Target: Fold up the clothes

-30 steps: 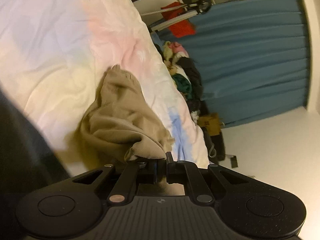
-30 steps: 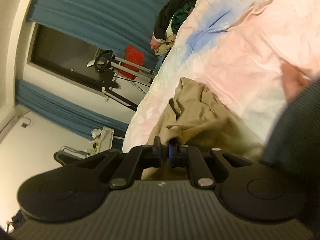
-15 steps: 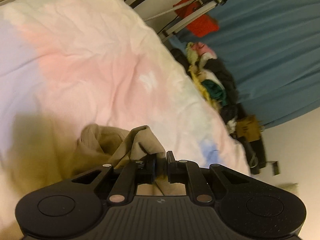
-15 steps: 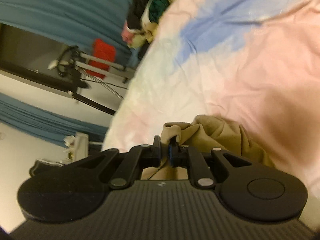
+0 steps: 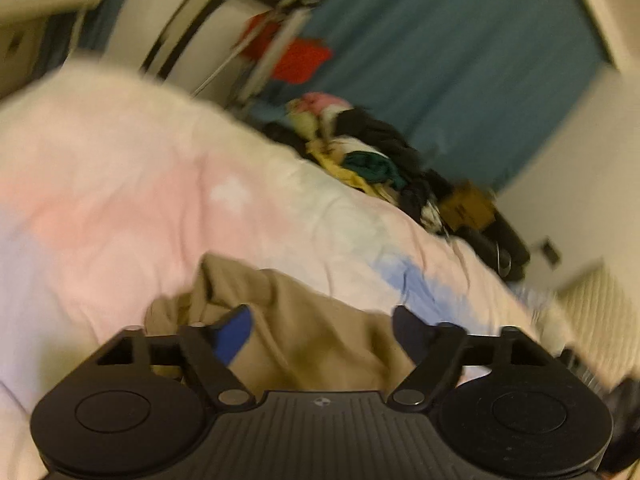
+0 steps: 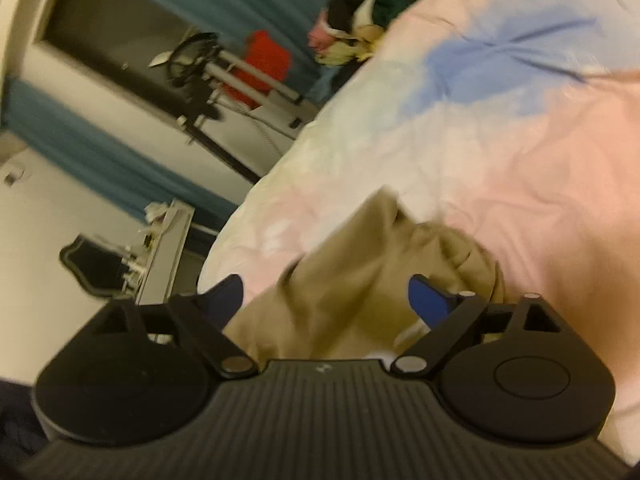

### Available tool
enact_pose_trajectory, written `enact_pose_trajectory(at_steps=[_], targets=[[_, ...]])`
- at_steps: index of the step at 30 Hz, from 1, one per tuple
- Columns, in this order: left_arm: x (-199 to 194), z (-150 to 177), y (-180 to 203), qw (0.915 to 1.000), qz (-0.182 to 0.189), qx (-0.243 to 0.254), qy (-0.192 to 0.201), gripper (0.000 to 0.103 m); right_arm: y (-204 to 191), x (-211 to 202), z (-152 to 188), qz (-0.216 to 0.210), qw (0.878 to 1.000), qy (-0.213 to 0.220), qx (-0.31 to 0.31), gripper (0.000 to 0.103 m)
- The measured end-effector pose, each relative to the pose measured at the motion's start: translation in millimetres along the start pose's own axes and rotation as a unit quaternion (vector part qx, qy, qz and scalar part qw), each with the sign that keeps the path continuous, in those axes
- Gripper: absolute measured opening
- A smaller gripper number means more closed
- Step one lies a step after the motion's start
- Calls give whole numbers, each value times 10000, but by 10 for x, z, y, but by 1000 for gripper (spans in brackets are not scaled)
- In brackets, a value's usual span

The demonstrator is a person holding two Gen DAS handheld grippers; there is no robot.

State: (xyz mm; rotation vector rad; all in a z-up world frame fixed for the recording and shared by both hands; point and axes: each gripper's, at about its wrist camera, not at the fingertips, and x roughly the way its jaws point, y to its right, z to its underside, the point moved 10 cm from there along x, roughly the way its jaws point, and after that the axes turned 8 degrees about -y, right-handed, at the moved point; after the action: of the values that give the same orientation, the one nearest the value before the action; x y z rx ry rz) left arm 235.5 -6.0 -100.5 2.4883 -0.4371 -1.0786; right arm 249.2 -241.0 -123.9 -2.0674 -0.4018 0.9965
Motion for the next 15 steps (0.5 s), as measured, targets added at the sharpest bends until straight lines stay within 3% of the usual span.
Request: enact_pose_trajectory(at_steps=[5,7,11,15], targets=[[-31,165,186,9964,-384,755,-13,86,-303,-216,133,-287,9935,192,-1085,90],[47,215,164,9953,-490,823,-126,86,-327,-254,164,-62,9882,274,-1503,79],[261,259,31,9912,-774,1028,-295,86,-206,-101,163,276,9844,99,-1737,55],[519,249,-94,9847,-1105,1294,-367,86,-59,238,174,972,9685,-70,-2292,52]])
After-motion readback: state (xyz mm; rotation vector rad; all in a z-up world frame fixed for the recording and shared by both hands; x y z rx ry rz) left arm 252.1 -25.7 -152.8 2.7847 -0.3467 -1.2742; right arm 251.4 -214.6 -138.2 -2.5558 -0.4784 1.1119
